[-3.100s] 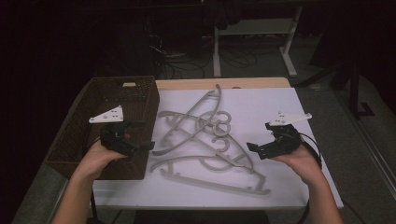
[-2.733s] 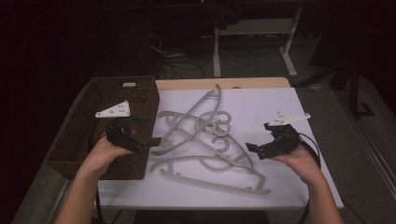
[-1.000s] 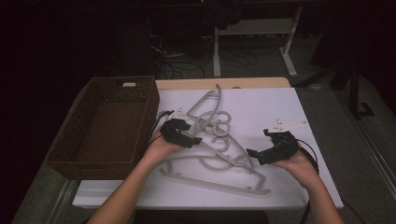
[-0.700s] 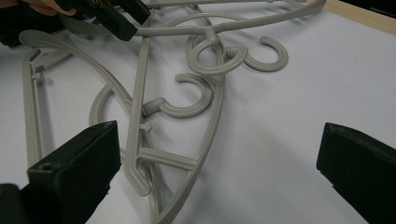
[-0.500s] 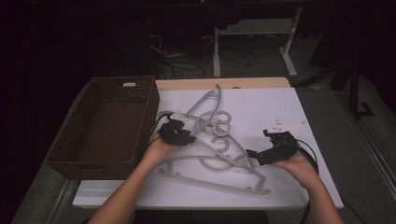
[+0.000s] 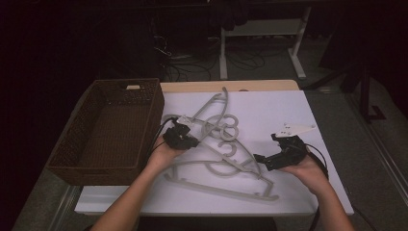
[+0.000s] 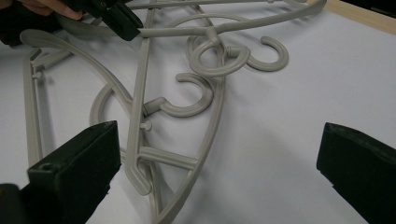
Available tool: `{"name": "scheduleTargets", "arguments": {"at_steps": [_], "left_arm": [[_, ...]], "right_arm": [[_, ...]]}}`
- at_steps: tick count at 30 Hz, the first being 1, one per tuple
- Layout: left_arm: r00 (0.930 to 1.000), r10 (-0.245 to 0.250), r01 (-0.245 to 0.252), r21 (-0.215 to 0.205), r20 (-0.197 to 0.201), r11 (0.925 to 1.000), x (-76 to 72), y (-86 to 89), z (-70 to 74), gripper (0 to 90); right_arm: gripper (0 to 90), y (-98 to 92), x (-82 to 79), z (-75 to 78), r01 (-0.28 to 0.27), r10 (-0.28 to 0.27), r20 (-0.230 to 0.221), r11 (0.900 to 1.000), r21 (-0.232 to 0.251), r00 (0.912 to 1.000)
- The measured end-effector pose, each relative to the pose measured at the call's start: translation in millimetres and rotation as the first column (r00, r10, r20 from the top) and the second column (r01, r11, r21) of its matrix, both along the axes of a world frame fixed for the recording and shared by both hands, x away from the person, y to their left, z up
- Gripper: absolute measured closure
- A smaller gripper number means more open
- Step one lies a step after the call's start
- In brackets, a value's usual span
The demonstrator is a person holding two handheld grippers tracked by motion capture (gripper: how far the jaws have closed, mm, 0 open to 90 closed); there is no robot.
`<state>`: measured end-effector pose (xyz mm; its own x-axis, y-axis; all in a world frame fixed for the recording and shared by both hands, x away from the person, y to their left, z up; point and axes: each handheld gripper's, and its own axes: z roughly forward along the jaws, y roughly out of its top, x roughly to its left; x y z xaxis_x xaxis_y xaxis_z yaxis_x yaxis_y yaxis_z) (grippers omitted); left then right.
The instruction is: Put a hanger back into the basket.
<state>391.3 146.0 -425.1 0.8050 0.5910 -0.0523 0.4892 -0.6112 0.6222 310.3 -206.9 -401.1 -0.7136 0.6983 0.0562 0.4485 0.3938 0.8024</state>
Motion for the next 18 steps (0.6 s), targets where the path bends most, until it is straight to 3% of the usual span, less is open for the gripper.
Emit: {"name": "scheduleTargets", "arguments": {"at_steps": [9,18], "left_arm": [[0.9995,-0.022,0.022,-0.022,0.024,0.9995,-11.2,-13.3,14.5,82.0],[0.9948,-0.1,0.1,-0.011,-0.017,0.9949,-31.0,-43.7,10.4,81.4]], "right_arm": [[0.0,-1.1,0.1,0.3,0.003,-0.003,-0.001,1.0,0.005,1.0],[0.0,-1.1,-0.1,0.7,0.002,-0.001,-0.002,1.0,0.008,1.0]]}}
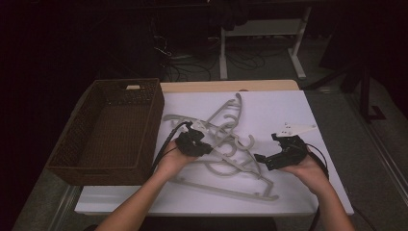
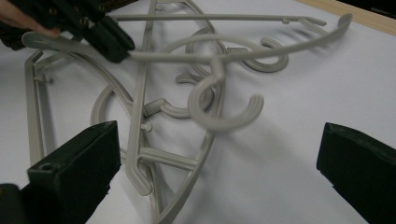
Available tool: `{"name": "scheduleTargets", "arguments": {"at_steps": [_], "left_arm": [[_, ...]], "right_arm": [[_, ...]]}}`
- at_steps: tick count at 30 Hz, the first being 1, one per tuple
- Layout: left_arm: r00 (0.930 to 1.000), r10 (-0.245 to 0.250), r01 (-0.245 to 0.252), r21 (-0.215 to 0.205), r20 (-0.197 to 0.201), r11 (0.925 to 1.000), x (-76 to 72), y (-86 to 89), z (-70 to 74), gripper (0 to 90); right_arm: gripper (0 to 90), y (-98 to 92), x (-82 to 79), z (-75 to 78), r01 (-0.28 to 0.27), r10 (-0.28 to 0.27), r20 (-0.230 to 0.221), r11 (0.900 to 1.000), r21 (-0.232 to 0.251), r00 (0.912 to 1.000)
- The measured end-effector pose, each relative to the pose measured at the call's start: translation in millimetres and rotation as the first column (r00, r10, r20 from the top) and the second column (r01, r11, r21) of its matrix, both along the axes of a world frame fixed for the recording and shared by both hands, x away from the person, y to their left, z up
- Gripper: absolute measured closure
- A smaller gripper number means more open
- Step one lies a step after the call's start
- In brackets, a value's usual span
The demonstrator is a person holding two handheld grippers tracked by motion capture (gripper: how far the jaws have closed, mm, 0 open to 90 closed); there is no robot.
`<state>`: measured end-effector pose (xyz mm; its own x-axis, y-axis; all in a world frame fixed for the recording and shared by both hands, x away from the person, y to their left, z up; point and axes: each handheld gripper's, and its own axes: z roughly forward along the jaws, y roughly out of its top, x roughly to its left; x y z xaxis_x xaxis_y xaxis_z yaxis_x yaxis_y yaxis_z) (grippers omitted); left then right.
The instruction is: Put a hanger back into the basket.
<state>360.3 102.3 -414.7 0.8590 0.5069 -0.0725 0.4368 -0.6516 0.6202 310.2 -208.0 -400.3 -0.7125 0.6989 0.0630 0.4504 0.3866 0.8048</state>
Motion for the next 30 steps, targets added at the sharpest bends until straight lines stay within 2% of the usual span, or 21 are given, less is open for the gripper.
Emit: {"name": "scheduleTargets", "arguments": {"at_steps": [4,9,11,12,16,18,19,21,24,27,30], "left_arm": [[0.9993,-0.03,0.03,0.014,-0.025,0.9995,-5.0,-9.5,-8.2,81.0],[0.9986,-0.041,0.041,-0.014,-0.034,0.9991,-4.8,-9.7,-9.1,79.3],[0.9988,-0.037,0.036,-0.022,-0.033,0.9991,-4.3,-8.7,-8.2,72.9],[0.999,-0.038,0.037,-0.039,-0.022,0.9986,-2.4,-6.0,-3.7,68.8],[0.9997,-0.022,0.023,-0.066,0.012,0.9975,5.1,2.1,10.1,67.2],[0.9987,0.007,-0.004,-0.051,0.051,0.9987,15.2,9.9,18.0,71.9],[0.9985,0.013,-0.011,-0.046,0.053,0.9989,18.2,11.9,19.1,77.3],[0.997,0.058,-0.055,-0.046,0.051,0.9974,31.8,21.1,19.6,82.4],[0.9927,0.115,-0.114,-0.009,0.038,0.9934,44.3,31.9,13.6,88.3],[0.988,0.151,-0.152,0.032,0.034,0.9879,43.7,39.9,4.6,89.9],[0.9874,0.157,-0.158,0.073,0.021,0.9848,40.2,44.4,-4.1,90.0]], "right_arm": [[0.0,0.0,0.0,0.1,0.0,0.0,0.001,1.0,0.001,1.0],[0.0,-0.5,-0.1,0.3,0.0,0.0,0.002,1.0,0.003,1.0],[0.0,-0.5,-0.1,0.4,0.0,0.0,0.002,1.0,0.003,1.0],[0.0,-0.6,-0.1,0.5,0.0,0.0,0.003,1.0,0.004,1.0],[0.0,-1.2,-0.2,1.2,0.002,-0.002,0.003,1.0,0.009,1.0],[0.0,-1.6,-0.2,1.5,0.004,-0.004,0.002,1.0,0.01,1.0],[0.0,-1.8,-0.2,1.5,0.005,-0.005,0.002,1.0,0.011,1.0],[0.0,-1.8,-0.3,1.5,0.006,-0.006,0.001,1.0,0.011,1.0],[0.0,-1.7,-0.6,1.7,0.004,-0.004,0.002,1.0,0.012,1.0],[0.0,-2.6,-0.5,1.6,0.006,-0.006,0.0,1.0,0.015,1.0],[0.0,-3.7,0.0,1.6,0.011,-0.011,0.0,1.0,0.018,0.9999]]}}
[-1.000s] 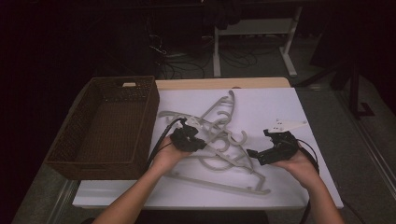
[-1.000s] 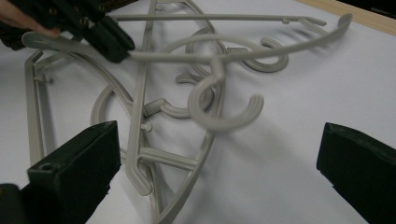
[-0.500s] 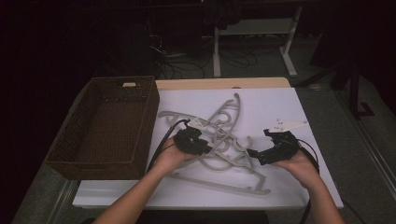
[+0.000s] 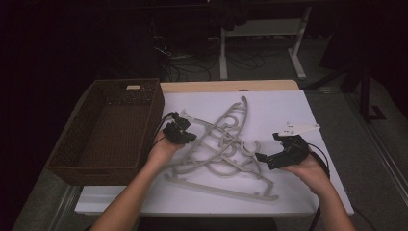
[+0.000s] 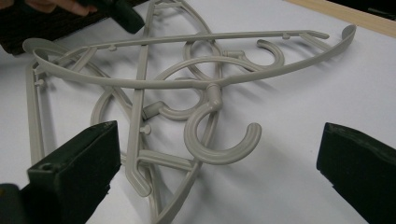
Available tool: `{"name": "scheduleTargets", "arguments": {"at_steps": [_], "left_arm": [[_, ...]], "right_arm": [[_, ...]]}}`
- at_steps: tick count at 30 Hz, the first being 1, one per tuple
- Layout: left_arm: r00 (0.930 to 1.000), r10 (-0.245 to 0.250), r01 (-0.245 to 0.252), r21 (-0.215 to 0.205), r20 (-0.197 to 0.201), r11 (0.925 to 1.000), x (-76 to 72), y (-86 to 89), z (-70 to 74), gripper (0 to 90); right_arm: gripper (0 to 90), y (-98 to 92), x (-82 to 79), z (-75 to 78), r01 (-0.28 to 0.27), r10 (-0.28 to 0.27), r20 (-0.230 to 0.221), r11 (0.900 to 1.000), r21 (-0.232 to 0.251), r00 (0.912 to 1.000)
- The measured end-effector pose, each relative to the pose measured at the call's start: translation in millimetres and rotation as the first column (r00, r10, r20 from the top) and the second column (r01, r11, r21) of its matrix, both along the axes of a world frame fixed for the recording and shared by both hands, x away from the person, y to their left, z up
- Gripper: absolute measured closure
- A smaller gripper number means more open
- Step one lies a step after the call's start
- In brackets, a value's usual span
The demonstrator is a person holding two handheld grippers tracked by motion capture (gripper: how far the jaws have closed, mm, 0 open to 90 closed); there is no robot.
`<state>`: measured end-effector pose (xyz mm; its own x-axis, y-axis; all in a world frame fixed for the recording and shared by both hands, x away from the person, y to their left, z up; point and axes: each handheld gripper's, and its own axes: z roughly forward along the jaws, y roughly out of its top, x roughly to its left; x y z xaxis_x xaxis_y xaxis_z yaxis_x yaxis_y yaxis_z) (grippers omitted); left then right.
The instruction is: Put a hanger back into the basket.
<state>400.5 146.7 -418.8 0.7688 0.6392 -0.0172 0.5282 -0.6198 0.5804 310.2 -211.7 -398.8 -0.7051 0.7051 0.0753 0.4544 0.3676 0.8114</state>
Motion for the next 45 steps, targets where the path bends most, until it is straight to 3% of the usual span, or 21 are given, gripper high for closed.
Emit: {"name": "scheduleTargets", "arguments": {"at_steps": [5,14,18,23,26,29,33,38,45], "left_arm": [[0.9992,-0.018,0.018,0.017,-0.035,0.9997,-7.0,-1.6,-6.8,90.0],[0.9887,-0.113,0.112,-0.023,-0.098,0.9935,-26.7,-8.5,-8.5,90.0],[0.9793,-0.166,0.161,-0.049,-0.117,0.9857,-36.5,-18.4,-8.9,90.0],[0.9598,-0.248,0.239,-0.08,-0.131,0.9676,-49.5,-37.9,-10.6,90.0],[0.9518,-0.275,0.265,-0.088,-0.135,0.9602,-54.9,-47.0,-13.6,89.8],[0.9551,-0.267,0.258,-0.082,-0.129,0.9626,-55.4,-46.5,-14.8,85.7],[0.9681,-0.232,0.222,-0.103,-0.094,0.9695,-55.5,-31.6,-9.4,72.1],[0.9752,-0.216,0.206,-0.165,-0.047,0.9646,-60.6,-5.4,-2.9,54.0],[0.9741,-0.226,0.217,-0.271,-0.003,0.938,-73.9,18.1,-3.3,29.4]], "right_arm": [[0.0,0.8,-0.9,0.5,0.0,0.0,0.002,1.0,-0.001,1.0],[0.0,0.3,-0.2,0.2,0.003,-0.003,0.0,1.0,-0.001,1.0],[0.0,0.9,-0.2,0.2,0.003,-0.003,0.001,1.0,-0.003,1.0],[0.0,1.5,-0.3,-0.2,0.003,-0.003,-0.001,1.0,-0.005,1.0],[0.0,1.4,-0.1,-0.4,0.003,-0.003,-0.001,1.0,-0.005,1.0],[0.0,1.3,-0.1,-0.5,0.004,-0.004,-0.001,1.0,-0.006,1.0],[0.0,1.7,1.0,0.1,0.016,-0.016,-0.004,1.0,-0.003,0.9999],[2.4,6.2,5.8,1.8,0.038,-0.038,-0.009,0.999,-0.009,0.9992],[4.5,22.7,22.7,5.0,0.075,-0.076,-0.039,0.996,-0.043,0.9963]]}}
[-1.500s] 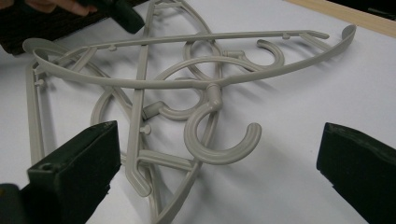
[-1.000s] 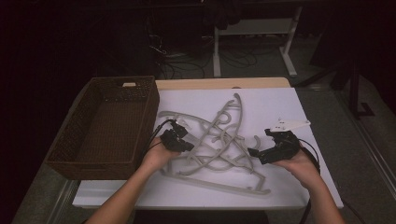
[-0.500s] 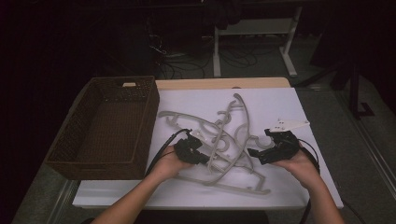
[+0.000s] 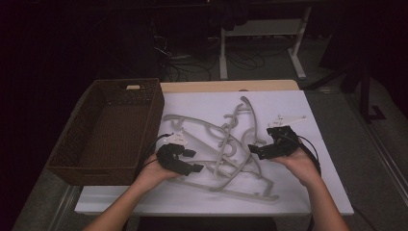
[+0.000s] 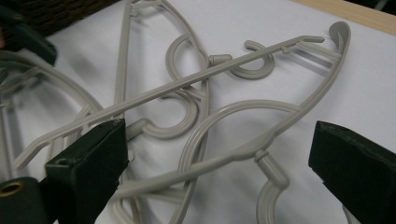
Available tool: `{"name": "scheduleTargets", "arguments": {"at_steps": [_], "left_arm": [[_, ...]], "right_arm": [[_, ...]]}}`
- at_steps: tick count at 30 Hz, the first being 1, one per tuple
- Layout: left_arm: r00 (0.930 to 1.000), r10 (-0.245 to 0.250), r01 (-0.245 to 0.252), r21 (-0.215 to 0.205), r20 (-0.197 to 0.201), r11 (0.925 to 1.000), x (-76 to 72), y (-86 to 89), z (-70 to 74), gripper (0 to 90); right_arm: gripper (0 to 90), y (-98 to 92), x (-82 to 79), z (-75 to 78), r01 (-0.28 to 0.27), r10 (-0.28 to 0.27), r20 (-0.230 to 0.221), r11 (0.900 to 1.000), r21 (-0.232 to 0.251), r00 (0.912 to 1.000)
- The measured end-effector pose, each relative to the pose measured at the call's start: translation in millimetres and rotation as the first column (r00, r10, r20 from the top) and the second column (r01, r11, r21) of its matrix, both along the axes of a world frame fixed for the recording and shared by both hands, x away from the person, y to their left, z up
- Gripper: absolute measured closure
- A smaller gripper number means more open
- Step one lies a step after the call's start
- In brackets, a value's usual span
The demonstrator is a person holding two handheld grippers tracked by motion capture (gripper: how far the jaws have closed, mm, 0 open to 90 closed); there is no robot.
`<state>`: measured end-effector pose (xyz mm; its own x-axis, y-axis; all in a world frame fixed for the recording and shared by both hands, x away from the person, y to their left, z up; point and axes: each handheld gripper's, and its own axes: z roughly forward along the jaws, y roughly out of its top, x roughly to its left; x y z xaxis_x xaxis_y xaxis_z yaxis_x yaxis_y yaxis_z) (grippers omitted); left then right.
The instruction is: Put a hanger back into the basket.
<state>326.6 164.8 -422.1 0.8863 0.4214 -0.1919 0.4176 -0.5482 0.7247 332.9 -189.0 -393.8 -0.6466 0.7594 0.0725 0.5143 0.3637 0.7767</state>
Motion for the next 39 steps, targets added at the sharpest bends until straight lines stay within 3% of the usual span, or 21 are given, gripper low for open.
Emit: {"name": "scheduleTargets", "arguments": {"at_steps": [5,10,20,28,30,31,35,36,39], "left_arm": [[1.0,-0.001,0.001,-0.03,0.003,0.9996,-7.3,4.8,-6.3,12.6],[1.0,-0.001,0.001,-0.05,0.005,0.9988,-10.7,7.6,-11.2,2.9],[0.9999,-0.013,0.013,-0.049,0.0,0.9987,-11.5,6.1,-13.0,0.0],[0.9997,-0.023,0.023,-0.042,-0.006,0.9988,-11.3,5.7,-14.3,0.0],[0.9997,-0.023,0.022,-0.045,-0.007,0.9987,-11.4,5.7,-14.3,0.0],[0.9997,-0.023,0.022,-0.046,-0.009,0.9987,-11.3,5.7,-14.3,0.0],[0.9997,-0.024,0.024,-0.046,-0.01,0.9987,-11.0,5.8,-14.6,0.0],[0.9996,-0.025,0.025,-0.045,-0.012,0.9987,-10.5,6.2,-14.8,0.0],[0.9996,-0.025,0.024,-0.045,-0.013,0.9987,-9.9,6.6,-15.0,0.0]], "right_arm": [[5.9,14.3,20.3,2.3,0.034,-0.035,-0.042,0.999,-0.009,0.9985],[8.5,32.0,42.8,5.8,0.063,-0.065,-0.081,0.997,-0.036,0.9946],[20.0,67.9,93.3,-1.4,0.112,-0.126,-0.148,0.989,-0.1,0.9809],[32.2,87.4,127.1,-15.3,0.165,-0.194,-0.224,0.976,-0.14,0.9551],[33.1,88.8,129.9,-17.4,0.169,-0.201,-0.228,0.974,-0.15,0.9529],[35.5,90.9,133.7,-21.3,0.181,-0.214,-0.246,0.972,-0.151,0.9454],[39.0,92.3,138.4,-27.9,0.192,-0.232,-0.267,0.967,-0.167,0.9354],[43.0,93.5,141.7,-35.4,0.203,-0.251,-0.294,0.961,-0.186,0.9222],[47.7,94.0,142.6,-38.5,0.213,-0.262,-0.303,0.959,-0.187,0.9161]]}}
